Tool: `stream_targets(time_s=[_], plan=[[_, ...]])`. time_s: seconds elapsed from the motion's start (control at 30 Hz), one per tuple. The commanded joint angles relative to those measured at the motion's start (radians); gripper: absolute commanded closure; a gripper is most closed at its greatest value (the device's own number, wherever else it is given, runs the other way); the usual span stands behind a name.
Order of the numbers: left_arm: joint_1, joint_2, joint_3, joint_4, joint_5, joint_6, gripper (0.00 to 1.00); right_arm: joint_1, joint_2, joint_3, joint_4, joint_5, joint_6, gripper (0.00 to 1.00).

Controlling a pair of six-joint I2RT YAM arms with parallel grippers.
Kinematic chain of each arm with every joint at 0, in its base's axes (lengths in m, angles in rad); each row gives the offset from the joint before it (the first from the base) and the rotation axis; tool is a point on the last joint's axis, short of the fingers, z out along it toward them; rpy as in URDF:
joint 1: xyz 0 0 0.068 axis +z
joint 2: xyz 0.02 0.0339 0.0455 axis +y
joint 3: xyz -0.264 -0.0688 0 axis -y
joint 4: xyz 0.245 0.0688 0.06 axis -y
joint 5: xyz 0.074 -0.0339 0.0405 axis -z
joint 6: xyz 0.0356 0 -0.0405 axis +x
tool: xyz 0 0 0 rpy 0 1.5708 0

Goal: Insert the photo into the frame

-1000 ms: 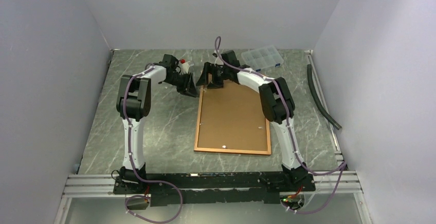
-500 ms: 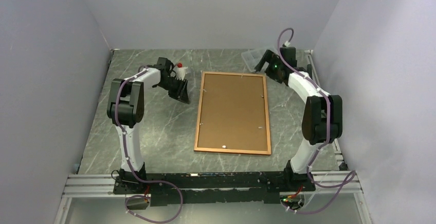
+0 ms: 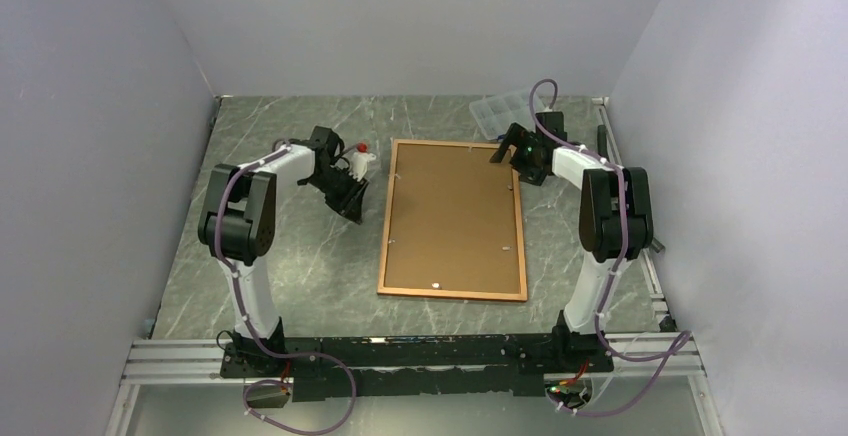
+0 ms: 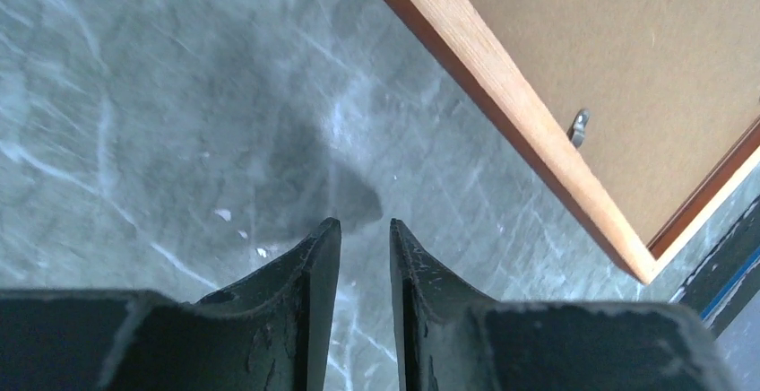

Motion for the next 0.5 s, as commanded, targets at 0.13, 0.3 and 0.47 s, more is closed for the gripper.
stream_targets(time_s=[0.13,0.3,0.47], plan=[[-0.007,-0.103,-0.071,-0.129,-0.105,0.191,0.68,0.139,0.107,0.133,0.058,-0.107,0.043,0.00],[-0.001,-0.210,-0.191,-0.153,-0.164,0.253,0.69,0.266,0.249,0.341,0.049,-0.145,0.087,0.00],[0.002,-0.288,-0.244,-0.212,-0.150,0.276,0.69,0.370,0.480,0.746,-0.069,-0.230,0.096,0.00]])
